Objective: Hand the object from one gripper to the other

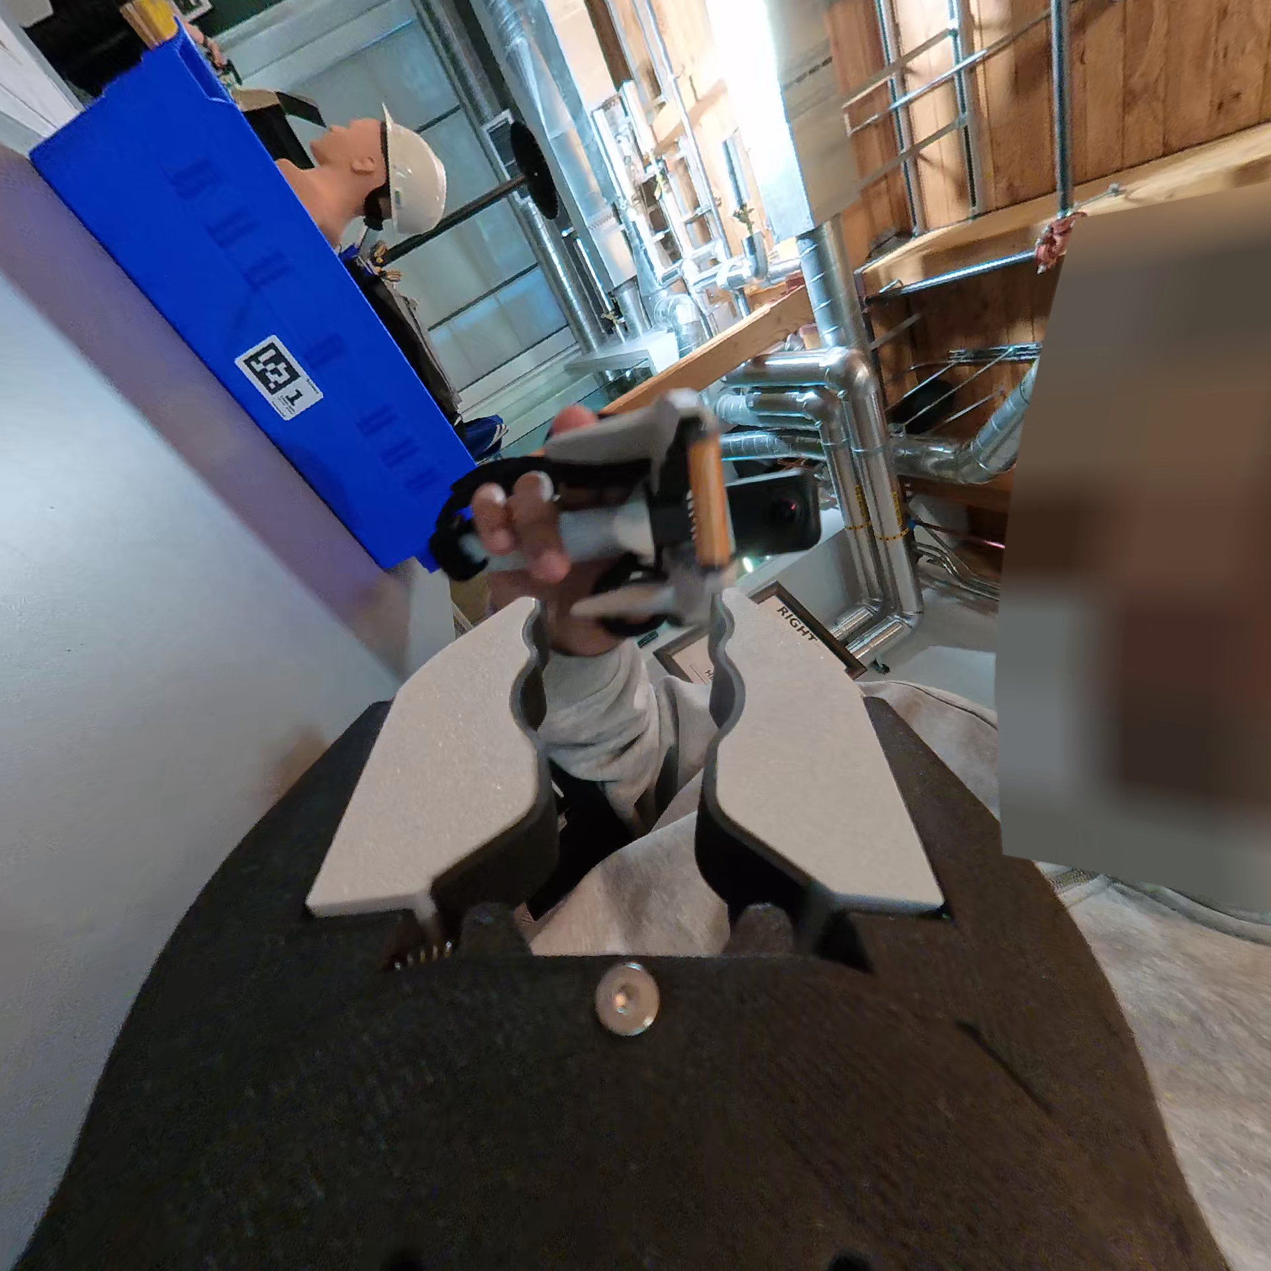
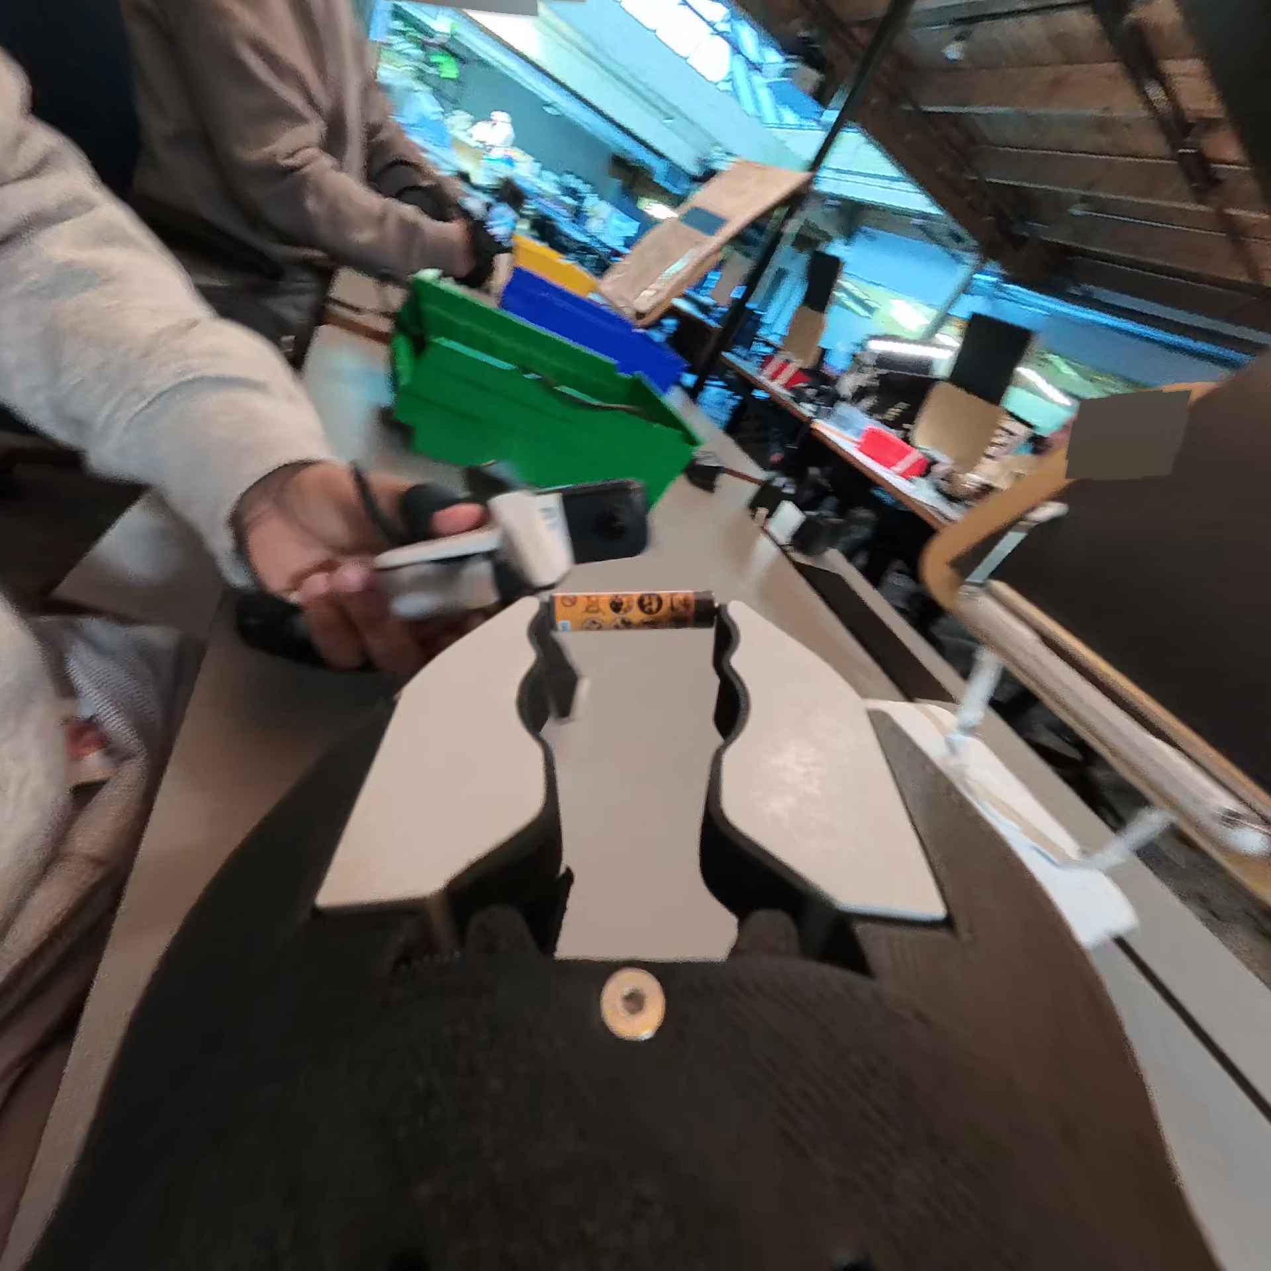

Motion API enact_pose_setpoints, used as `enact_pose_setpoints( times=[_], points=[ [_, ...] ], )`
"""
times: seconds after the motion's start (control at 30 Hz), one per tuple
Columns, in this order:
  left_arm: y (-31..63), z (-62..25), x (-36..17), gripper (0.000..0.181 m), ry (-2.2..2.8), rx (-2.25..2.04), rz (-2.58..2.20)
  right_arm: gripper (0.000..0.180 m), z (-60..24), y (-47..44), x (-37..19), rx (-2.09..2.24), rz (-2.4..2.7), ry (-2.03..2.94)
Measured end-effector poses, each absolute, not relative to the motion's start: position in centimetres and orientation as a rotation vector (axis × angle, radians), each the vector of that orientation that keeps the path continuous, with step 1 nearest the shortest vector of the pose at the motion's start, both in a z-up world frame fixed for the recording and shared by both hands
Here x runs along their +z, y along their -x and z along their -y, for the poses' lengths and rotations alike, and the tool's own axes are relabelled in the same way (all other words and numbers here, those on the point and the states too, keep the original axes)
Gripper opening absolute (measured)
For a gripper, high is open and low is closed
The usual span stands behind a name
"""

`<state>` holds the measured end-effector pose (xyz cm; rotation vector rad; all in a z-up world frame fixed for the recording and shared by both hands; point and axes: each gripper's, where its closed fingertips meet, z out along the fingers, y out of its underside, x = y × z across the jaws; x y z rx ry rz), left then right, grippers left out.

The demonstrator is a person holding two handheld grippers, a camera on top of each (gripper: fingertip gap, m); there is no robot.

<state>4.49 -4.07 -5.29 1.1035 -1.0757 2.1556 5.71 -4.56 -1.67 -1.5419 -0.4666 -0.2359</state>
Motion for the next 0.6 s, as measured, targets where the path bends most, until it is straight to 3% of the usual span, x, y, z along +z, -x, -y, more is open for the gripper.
enact_pose_setpoints(
  times=[0.03, 0.27, 0.47, 0.6],
  points=[
    [-4.5, 4.1, -5.3, 0.045, -1.102, 2.155, 1.078, 0.047, 5.2, -6.8, -0.3, -0.281, 0.418, 1.54],
    [-4.3, 4.5, -5.3, 0.042, -1.094, 2.145, 1.075, 0.047, 15.4, -21.2, 4.5, -0.748, 0.016, 1.703],
    [-4.3, 4.9, -5.6, 0.04, -1.101, 2.135, 1.093, 0.047, 28.2, -33.1, -2.2, -0.895, -0.504, 1.997],
    [-4.6, 5.1, -6.0, 0.038, -1.121, 2.131, 1.1, 0.046, 29.2, -35.2, -5.4, -0.71, -0.629, 2.058]
  ],
)
